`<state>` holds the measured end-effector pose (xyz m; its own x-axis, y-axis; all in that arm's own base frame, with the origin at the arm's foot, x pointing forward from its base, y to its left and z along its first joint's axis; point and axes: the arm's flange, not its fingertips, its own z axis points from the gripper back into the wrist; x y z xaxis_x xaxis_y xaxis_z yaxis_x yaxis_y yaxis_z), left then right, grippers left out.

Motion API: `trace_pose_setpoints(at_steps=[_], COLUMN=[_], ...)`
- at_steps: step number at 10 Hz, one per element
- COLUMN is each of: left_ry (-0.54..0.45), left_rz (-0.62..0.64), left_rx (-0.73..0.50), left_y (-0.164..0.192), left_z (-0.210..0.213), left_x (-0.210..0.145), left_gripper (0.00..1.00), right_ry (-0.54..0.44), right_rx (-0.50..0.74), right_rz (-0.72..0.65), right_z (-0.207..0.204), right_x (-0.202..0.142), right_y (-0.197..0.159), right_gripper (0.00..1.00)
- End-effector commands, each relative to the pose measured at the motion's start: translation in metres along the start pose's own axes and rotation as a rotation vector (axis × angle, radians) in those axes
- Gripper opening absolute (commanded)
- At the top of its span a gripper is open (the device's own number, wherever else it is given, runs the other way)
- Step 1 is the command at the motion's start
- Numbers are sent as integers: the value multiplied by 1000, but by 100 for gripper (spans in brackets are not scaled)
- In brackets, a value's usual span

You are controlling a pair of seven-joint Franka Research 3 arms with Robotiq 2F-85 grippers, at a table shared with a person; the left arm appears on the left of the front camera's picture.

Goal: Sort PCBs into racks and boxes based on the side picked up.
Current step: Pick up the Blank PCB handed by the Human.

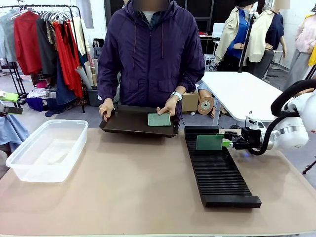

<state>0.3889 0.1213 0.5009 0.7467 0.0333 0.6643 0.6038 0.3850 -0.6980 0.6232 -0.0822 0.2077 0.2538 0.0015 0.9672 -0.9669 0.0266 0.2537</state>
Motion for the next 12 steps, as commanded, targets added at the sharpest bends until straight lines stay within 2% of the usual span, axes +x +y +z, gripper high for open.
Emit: trace_pose_setpoints(at_steps=[1, 3, 6, 9, 12], left_ry=[-3, -3, -3, -3, -3], left_rz=[6, 6, 6, 6, 6], left_rx=[-3, -3, -3, -3, -3], left_y=[-2, -2, -2, -2, -2], left_z=[0, 0, 0, 0, 0], left_x=[0, 0, 0, 0, 0], left_gripper=[100, 100, 100, 100, 100], right_ry=[-13, 17, 34, 78, 143], right_rx=[-4, -8, 11, 49, -23], right_rz=[-66, -87, -212, -489, -773], right_z=[-1, -5, -17, -28, -29], right_x=[31, 55, 90, 126, 150], right_y=[13, 26, 64, 114, 152], right_gripper=[100, 100, 100, 100, 100])
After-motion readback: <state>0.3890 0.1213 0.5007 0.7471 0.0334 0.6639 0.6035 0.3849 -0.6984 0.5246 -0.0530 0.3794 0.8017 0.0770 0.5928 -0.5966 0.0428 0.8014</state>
